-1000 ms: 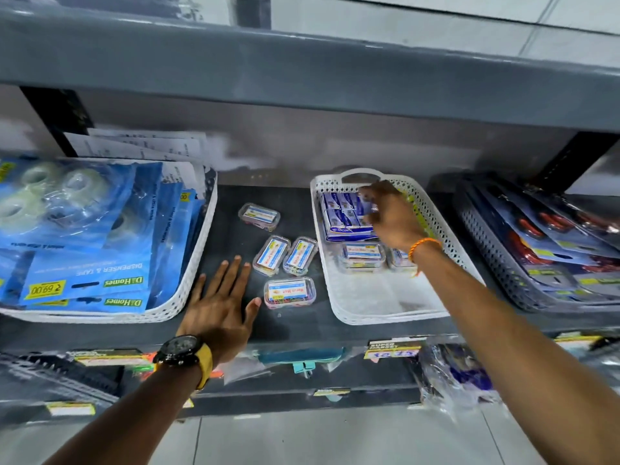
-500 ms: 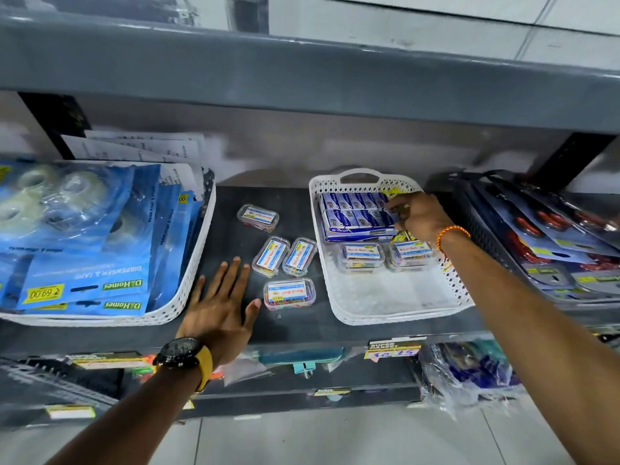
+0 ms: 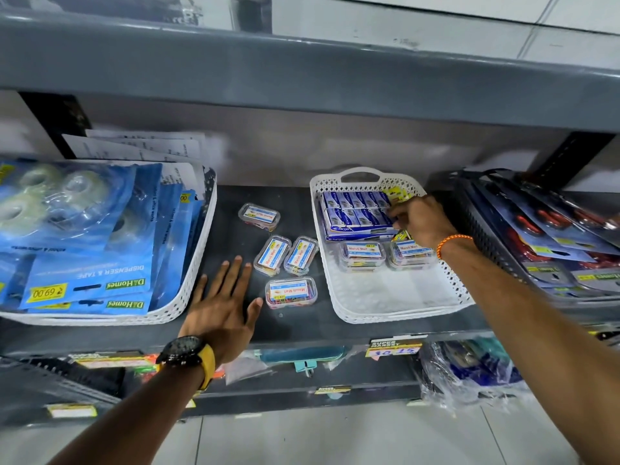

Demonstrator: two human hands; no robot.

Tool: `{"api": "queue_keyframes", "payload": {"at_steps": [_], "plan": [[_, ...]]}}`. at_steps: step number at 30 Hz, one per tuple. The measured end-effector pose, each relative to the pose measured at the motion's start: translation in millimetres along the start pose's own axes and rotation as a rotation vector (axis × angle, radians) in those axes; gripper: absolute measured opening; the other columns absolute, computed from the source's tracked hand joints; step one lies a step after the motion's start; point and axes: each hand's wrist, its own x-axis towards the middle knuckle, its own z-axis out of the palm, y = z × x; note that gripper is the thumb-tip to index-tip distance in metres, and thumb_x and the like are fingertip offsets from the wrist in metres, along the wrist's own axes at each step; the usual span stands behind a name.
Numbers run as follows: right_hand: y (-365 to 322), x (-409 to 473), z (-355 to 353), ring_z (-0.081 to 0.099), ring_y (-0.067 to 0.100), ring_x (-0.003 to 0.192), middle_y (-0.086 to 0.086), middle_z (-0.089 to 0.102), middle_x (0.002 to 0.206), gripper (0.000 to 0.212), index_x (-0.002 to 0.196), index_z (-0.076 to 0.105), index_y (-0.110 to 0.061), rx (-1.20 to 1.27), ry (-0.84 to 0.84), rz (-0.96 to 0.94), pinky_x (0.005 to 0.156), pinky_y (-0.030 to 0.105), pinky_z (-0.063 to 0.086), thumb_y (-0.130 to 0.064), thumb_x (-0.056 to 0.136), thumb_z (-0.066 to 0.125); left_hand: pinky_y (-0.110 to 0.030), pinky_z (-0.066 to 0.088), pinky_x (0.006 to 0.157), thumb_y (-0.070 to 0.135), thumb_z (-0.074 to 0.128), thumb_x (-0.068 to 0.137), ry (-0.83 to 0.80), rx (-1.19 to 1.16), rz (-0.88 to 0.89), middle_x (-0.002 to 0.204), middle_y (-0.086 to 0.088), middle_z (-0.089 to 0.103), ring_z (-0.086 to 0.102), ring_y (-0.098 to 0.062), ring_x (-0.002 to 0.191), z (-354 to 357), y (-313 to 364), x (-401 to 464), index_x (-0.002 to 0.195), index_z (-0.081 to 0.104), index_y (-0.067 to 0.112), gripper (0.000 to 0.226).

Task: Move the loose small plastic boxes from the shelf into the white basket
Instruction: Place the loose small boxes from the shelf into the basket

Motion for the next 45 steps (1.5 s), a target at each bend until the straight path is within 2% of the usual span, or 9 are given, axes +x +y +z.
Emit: {"api": "queue_keyframes", "payload": {"at_steps": [4,7,10,13,20,25,29,38,45], "plan": [[-9.9,-7.0,-1.4,0.065,0.031,0.111,0.013,0.07,0.121,0.026,0.117,0.072,-0.011,-0.155,0.015,-0.063,0.106,0.035,0.045,-0.007,0.092,0.064,-0.041,-0.007,0.123,0.061,-0.005,0.087,-0.004,-0.009,0.006,0.166,0.006,-0.014,-0.012,-0.014,0.152,-0.7,0.2,0.2,0.158,-0.007,0.026,0.079],[-31.8,-18.9,2.7,0.067,0.035,0.096,0.018,0.072,0.105,0.02,0.107,0.074,-0.01,-0.242,0.154,-0.086,0.089,0.04,0.056,-0.004,0.093,0.061,-0.042,-0.005,0.123,0.061,-0.001,0.088,0.007,-0.035,0.009,0.166,0.006,-0.01,-0.009,-0.014,0.152,-0.2,-0.6,0.3,0.158,-0.003,0.025,0.079],[-62.8,-42.1,15.7,0.062,0.031,0.095,0.013,0.074,0.098,0.015,0.1,0.076,-0.008,-0.169,0.258,-0.28,0.09,0.034,0.048,-0.005,0.09,0.065,-0.043,-0.005,0.123,0.061,-0.002,0.088,-0.002,-0.028,0.009,0.166,0.007,-0.012,-0.01,-0.014,0.152,0.3,-0.4,1.8,0.158,-0.005,0.026,0.078],[-96.7,-69.2,31.5,0.057,0.024,0.093,0.004,0.073,0.093,0.015,0.094,0.077,-0.011,-0.072,0.169,-0.509,0.083,0.022,0.031,-0.023,0.089,0.069,-0.043,-0.006,0.123,0.062,-0.004,0.088,-0.006,-0.018,0.009,0.165,0.007,-0.015,-0.012,-0.013,0.152,0.7,-1.0,2.0,0.157,-0.008,0.027,0.078],[-137.0,-86.7,53.6,0.045,0.02,0.106,-0.008,0.066,0.108,0.044,0.115,0.073,-0.026,-0.28,0.018,-0.687,0.089,0.044,0.032,-0.053,0.08,0.068,-0.045,0.0,0.124,0.061,0.004,0.091,0.021,-0.039,0.022,0.167,0.006,-0.005,-0.004,-0.015,0.153,3.8,-3.9,2.2,0.159,0.001,0.025,0.076],[-150.3,-86.0,64.8,0.046,0.019,0.107,-0.006,0.067,0.107,0.059,0.108,0.072,-0.023,-0.52,-0.095,-0.68,0.083,0.043,0.02,-0.067,0.069,0.07,-0.045,0.001,0.124,0.061,0.005,0.092,0.03,-0.046,0.02,0.167,0.004,-0.003,-0.002,-0.016,0.153,4.9,-3.9,2.1,0.159,0.004,0.024,0.076],[-155.0,-86.6,69.2,0.047,0.021,0.11,-0.003,0.064,0.112,0.054,0.107,0.07,-0.019,-0.526,-0.108,-0.669,0.087,0.046,0.024,-0.057,0.069,0.077,-0.045,0.0,0.124,0.062,0.002,0.091,0.021,-0.035,0.018,0.167,0.005,-0.006,-0.005,-0.016,0.153,4.1,-3.5,2.3,0.158,0.0,0.025,0.077],[-130.5,-93.1,16.4,0.061,0.014,0.094,-0.005,0.069,0.105,0.05,0.109,0.062,-0.024,0.233,0.007,-0.416,0.085,0.034,0.049,-0.033,0.067,0.085,-0.048,0.008,0.123,0.057,0.013,0.093,0.055,-0.053,0.026,0.167,0.002,0.006,0.007,-0.019,0.154,7.0,-4.7,2.2,0.158,0.013,0.022,0.074],[-58.9,-99.5,-20.0,0.061,0.012,0.096,-0.002,0.068,0.115,0.059,0.119,0.066,-0.022,0.032,-0.026,-0.214,0.088,0.028,0.05,-0.027,0.066,0.089,-0.047,0.007,0.124,0.058,0.011,0.093,0.069,-0.041,0.021,0.167,0.003,0.007,0.008,-0.018,0.153,8.0,-5.1,2.6,0.158,0.013,0.022,0.075]]}}
